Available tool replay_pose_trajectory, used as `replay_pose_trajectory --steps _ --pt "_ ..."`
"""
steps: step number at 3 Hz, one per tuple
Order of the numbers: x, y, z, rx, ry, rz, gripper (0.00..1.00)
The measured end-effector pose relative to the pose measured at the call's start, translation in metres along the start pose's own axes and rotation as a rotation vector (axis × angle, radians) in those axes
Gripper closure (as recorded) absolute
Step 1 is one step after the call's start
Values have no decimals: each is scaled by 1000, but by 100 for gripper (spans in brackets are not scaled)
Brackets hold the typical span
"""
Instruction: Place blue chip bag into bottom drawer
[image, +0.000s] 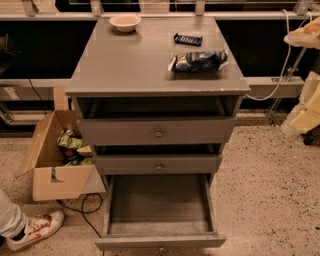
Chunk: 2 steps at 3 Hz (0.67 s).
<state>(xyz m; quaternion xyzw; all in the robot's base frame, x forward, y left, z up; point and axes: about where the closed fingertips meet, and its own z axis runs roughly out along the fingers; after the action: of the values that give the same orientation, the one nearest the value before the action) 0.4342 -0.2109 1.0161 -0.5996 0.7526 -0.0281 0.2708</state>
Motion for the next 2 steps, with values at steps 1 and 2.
replay_pose_trajectory --steps 1,2 --pt "3 -9 22 27 -20 19 0" --pt "11 -32 76 56 -95 42 0"
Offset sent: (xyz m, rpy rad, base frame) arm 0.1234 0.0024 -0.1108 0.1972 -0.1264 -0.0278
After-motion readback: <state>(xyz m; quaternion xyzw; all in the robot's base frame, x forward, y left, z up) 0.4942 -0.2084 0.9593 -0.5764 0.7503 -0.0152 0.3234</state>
